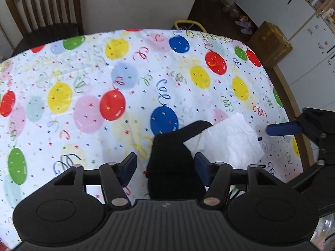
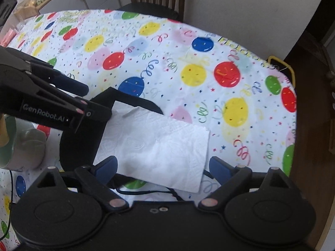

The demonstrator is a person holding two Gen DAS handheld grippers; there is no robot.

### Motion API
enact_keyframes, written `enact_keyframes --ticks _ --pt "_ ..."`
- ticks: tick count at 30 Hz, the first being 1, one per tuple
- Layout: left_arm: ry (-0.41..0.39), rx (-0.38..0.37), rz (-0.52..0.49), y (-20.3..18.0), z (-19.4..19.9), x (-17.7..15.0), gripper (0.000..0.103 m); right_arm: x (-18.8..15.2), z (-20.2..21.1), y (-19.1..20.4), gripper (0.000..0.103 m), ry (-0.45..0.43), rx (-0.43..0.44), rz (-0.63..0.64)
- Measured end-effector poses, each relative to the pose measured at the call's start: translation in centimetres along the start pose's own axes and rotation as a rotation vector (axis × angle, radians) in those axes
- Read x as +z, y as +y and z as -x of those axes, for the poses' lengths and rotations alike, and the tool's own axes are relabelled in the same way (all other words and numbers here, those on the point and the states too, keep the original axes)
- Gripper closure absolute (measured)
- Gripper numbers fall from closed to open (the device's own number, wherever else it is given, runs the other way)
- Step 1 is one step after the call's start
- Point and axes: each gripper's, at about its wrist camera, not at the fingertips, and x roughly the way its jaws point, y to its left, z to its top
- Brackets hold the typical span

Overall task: Organize soft objects
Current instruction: 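Move both open tools to the black cap and white cloth on the table, then grasp the black cap with the left tool while the right tool grasps the white cloth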

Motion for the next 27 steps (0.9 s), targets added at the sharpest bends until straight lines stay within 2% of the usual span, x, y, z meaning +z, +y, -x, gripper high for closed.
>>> enact_keyframes --ticks 3,5,7,9,12,15,17,18,22,27 --pt "0.01 -0.02 0.001 -0.2 -0.3 0.0 0.05 0.1 -0.9 0.0 0.013 0.019 0.006 0.0" --pt "0.013 -0.005 -0.006 -0.3 -0.6 0.1 0.051 0.1 -1.4 0.0 0.023 0.035 0.012 0.0" --pt "0.011 -0.008 -0.004 -0.4 -0.7 0.1 0.052 0.2 -1.6 0.1 0.024 0.047 0.016 0.006" --pt "0.008 -0.002 -0.003 -0.5 -0.7 0.1 0.059 0.2 -1.8 0.3 0.027 0.062 0.006 0.019" --pt "0.001 0.006 -0.004 -0.5 -0.7 0.0 0.063 0.3 -2.0 0.7 0.033 0.068 -0.022 0.043" --pt "-0.008 0.006 0.006 -0.4 -0.6 -0.1 0.07 0.2 -1.8 0.7 0.048 0.057 -0.052 0.047" --pt "-0.016 0.005 0.015 -0.3 -0.5 -0.2 0.07 0.3 -1.5 0.3 0.069 0.053 -0.037 0.022" --pt "-0.02 0.001 0.02 -0.3 -0.4 -0.2 0.072 0.3 -1.4 0.2 0.073 0.057 -0.022 0.007" --pt "-0.042 -0.003 0.026 -0.5 0.1 -0.5 0.077 0.0 -1.0 0.5 0.085 0.039 -0.035 0.004" --pt "-0.09 -0.027 0.041 -0.5 1.4 -0.9 0.084 -0.4 0.8 -0.3 0.092 -0.007 -0.039 -0.042"
